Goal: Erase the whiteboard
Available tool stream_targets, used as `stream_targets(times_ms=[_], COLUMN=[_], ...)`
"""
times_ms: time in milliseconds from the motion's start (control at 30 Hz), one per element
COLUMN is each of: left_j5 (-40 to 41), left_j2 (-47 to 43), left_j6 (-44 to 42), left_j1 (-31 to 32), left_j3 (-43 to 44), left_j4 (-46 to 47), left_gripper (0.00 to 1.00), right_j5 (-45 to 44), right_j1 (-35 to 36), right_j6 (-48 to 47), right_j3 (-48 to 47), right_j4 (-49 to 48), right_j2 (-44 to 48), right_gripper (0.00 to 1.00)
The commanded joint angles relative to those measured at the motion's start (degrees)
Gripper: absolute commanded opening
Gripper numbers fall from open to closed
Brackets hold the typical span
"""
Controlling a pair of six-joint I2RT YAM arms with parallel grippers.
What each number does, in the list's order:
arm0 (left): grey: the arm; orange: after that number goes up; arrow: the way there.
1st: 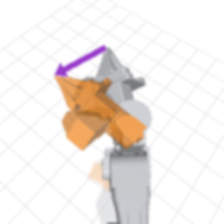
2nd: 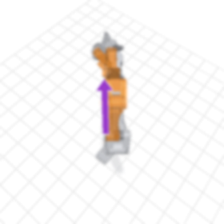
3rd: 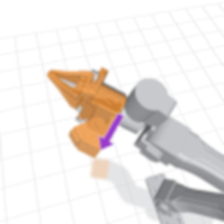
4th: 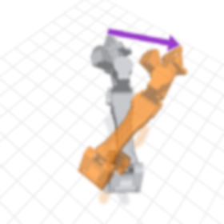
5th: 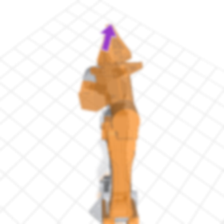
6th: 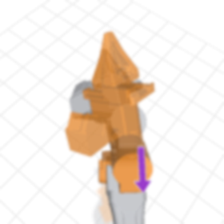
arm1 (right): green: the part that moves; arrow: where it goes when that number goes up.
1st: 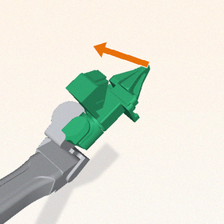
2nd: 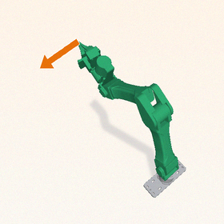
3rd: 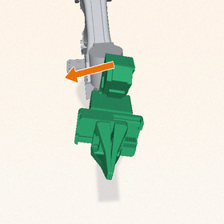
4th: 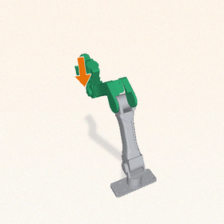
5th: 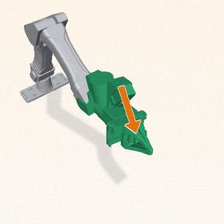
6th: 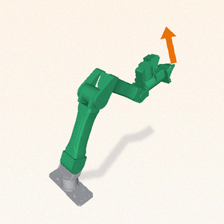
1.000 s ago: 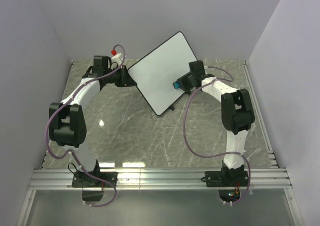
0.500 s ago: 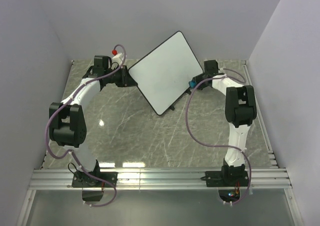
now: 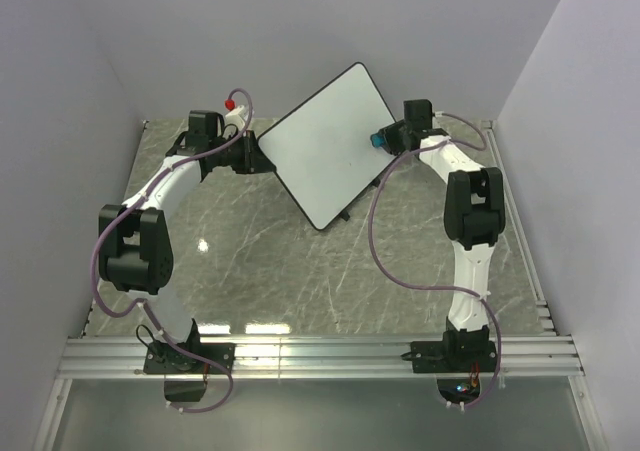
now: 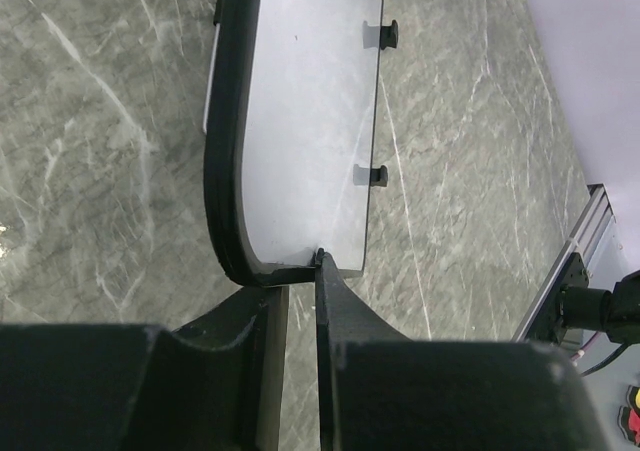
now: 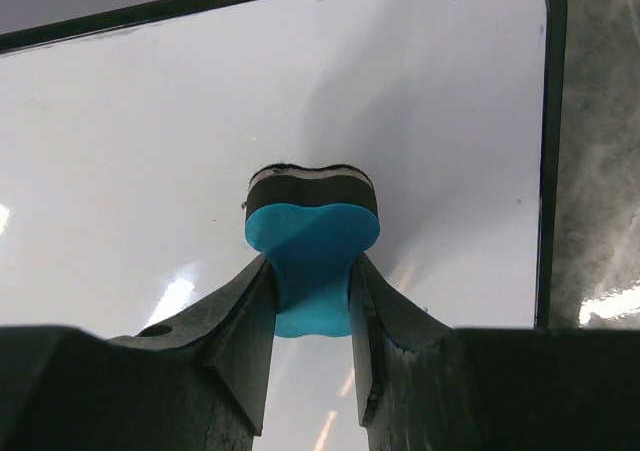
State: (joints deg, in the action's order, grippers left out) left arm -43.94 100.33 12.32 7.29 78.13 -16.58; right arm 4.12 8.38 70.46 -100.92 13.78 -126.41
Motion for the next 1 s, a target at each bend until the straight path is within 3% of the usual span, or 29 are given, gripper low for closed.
stream_targets(times_ms=[0, 433, 600, 967], left_j5=[-1.32, -1.14, -1.58, -1.23], left_j2=[-0.49, -0.40, -0.23, 0.48], left_j6=[-3.53, -3.79, -3.62, -3.70], left_j1=[1.68, 1.68, 1.68, 2.20], left_j3=[0.45, 0.36, 0.71, 1.50], left_j4=[1.20, 1.11, 1.37, 0.76], left_gripper=[0.00, 0.00, 0.00, 0.00], right_j5=[0.19, -2.01, -1.13, 0.45], right_j1=[1.02, -0.47, -0.21, 4.71], right_j6=[1.09, 0.65, -0.49, -0.58], right_j3=[-1.65, 21.20, 19.46, 5.13], right_j4=[-0.42, -6.40, -6.05, -2.00], right_j2=[-0.68, 9.60, 8.38, 3.54], right_gripper=[0.00, 0.00, 0.00, 0.00])
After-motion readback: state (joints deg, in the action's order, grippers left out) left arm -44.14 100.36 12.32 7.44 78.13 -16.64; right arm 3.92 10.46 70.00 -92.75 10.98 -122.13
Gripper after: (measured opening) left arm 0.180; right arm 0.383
